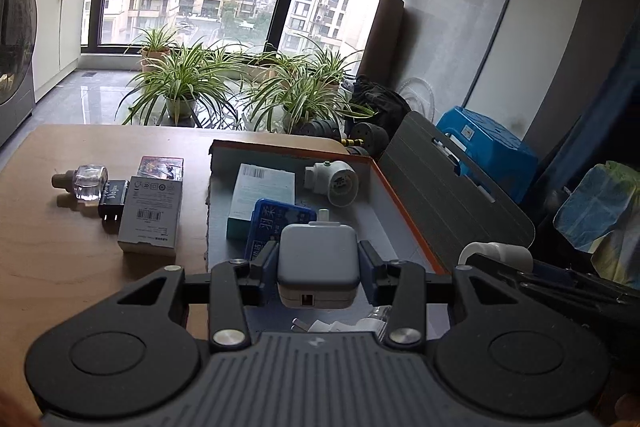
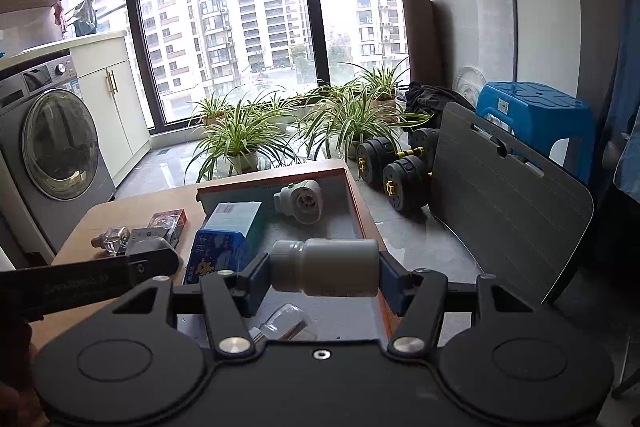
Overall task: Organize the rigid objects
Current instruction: 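Carry the charger cube with left tool while right tool carries the pill bottle over the tray, then open left tool to drop the charger in the tray while right tool releases the pill bottle, then move left tool to the glass dropper bottle while right tool approaches the white product box, then close left tool on the glass dropper bottle while right tool grasps the white product box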
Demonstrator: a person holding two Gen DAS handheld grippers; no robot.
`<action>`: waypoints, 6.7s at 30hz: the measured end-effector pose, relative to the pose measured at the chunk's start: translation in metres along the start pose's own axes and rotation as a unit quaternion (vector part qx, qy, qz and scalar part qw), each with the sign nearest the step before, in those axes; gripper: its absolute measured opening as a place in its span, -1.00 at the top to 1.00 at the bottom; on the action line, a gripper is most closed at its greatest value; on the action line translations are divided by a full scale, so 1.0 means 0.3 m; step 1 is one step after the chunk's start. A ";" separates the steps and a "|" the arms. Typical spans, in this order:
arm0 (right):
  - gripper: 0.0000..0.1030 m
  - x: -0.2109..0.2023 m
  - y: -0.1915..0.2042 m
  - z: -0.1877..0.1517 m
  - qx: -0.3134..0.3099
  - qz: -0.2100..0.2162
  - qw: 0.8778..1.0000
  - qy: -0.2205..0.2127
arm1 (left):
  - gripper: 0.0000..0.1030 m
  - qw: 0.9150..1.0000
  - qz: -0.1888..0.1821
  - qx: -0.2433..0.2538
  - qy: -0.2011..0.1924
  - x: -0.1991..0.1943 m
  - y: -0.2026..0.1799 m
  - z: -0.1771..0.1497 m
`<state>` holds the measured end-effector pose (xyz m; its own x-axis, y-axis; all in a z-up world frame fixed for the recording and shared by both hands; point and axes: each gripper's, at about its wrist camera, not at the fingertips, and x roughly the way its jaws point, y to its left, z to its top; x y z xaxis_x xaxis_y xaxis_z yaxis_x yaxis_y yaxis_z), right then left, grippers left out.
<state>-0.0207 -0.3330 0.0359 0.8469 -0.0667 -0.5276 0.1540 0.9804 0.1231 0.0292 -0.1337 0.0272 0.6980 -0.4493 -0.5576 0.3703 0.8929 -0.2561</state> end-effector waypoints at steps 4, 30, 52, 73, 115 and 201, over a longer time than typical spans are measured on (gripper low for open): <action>-0.33 0.014 -0.008 0.007 -0.001 0.003 1.000 0.002 | 0.18 1.000 0.000 0.006 0.007 0.011 -0.016 -0.007; -0.34 0.087 -0.017 0.067 -0.002 0.013 1.000 0.008 | 0.18 0.999 -0.007 0.021 0.023 0.082 -0.068 0.011; -0.34 0.210 -0.013 0.126 -0.008 0.027 0.999 0.025 | 0.18 0.999 -0.011 0.034 0.041 0.167 -0.095 0.022; -0.34 0.383 -0.036 0.168 -0.009 0.034 0.997 0.063 | 0.18 0.997 -0.011 0.042 0.064 0.287 -0.114 0.036; -0.70 0.172 0.058 0.175 -0.015 0.039 0.999 0.011 | -0.83 0.998 0.049 0.018 0.038 0.083 0.006 0.074; -0.73 0.458 0.551 -0.004 -0.082 0.146 0.979 0.114 | -0.57 0.979 0.194 -0.050 0.032 0.238 0.751 0.136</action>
<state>0.1206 -0.1799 -0.0172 0.7040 0.2452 -0.6665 -0.1772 0.9695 0.1694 0.1874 0.0343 -0.0380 0.7327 -0.0753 -0.6764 0.0204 0.9958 -0.0887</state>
